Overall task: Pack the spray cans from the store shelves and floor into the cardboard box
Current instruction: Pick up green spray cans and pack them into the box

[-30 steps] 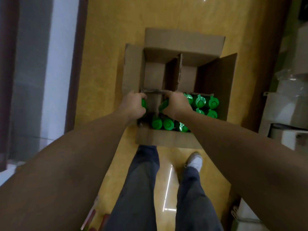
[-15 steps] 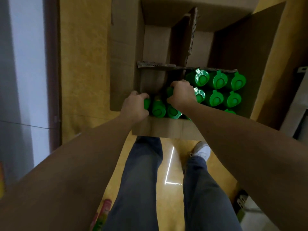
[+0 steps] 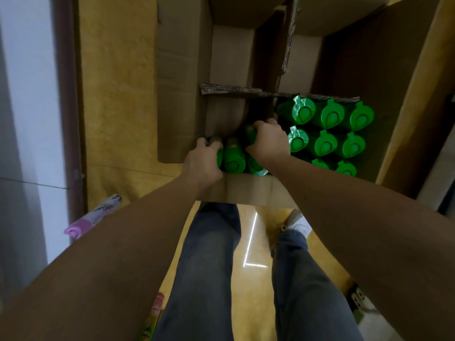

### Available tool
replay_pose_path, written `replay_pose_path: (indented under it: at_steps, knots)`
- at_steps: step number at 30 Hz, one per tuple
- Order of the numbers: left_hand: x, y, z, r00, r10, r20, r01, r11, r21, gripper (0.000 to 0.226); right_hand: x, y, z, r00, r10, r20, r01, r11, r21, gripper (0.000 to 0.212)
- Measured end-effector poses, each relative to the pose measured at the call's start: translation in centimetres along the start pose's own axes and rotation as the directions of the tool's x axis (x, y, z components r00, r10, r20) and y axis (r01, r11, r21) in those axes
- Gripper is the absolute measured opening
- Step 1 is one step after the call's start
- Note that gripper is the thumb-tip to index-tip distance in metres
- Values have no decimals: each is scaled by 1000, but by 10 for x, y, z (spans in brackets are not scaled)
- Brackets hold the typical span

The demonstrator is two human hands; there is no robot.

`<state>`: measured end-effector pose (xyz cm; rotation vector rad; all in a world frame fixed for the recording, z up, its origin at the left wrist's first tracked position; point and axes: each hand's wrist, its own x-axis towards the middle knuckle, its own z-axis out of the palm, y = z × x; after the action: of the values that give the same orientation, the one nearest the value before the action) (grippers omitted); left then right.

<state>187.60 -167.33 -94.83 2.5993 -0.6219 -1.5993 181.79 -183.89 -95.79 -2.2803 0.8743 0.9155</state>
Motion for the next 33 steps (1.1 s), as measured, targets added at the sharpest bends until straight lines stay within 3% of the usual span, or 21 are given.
replay_pose_path:
  at_steps: [5,11,17,21,29,33]
  knots:
    - [-3,3,-19,995,-31,95,37,997,-61,73,-12,-7,-20,997,3,80,-4,1000,7,56]
    - [-37,31,-67,999,-43,-27,40,993,-109,75,-44,-16,-77,1000,4,-6,-4,1000,30,60]
    - [-92,81,-133,987,-6,-160,-13,993,-114,73,-92,-31,-160,991,-25,-131,20,999,-35,42]
    - [-138,130,-184,966,49,-253,-64,997,-50,74,-139,-36,-231,974,-53,-220,46,998,-38,51]
    - [-261,224,-287,859,179,-479,-139,983,118,71,-247,-42,-360,899,-147,-412,115,988,-100,51]
    - [-341,270,-332,761,224,-609,-150,974,170,73,-316,-43,-433,827,-167,-537,126,986,-113,52]
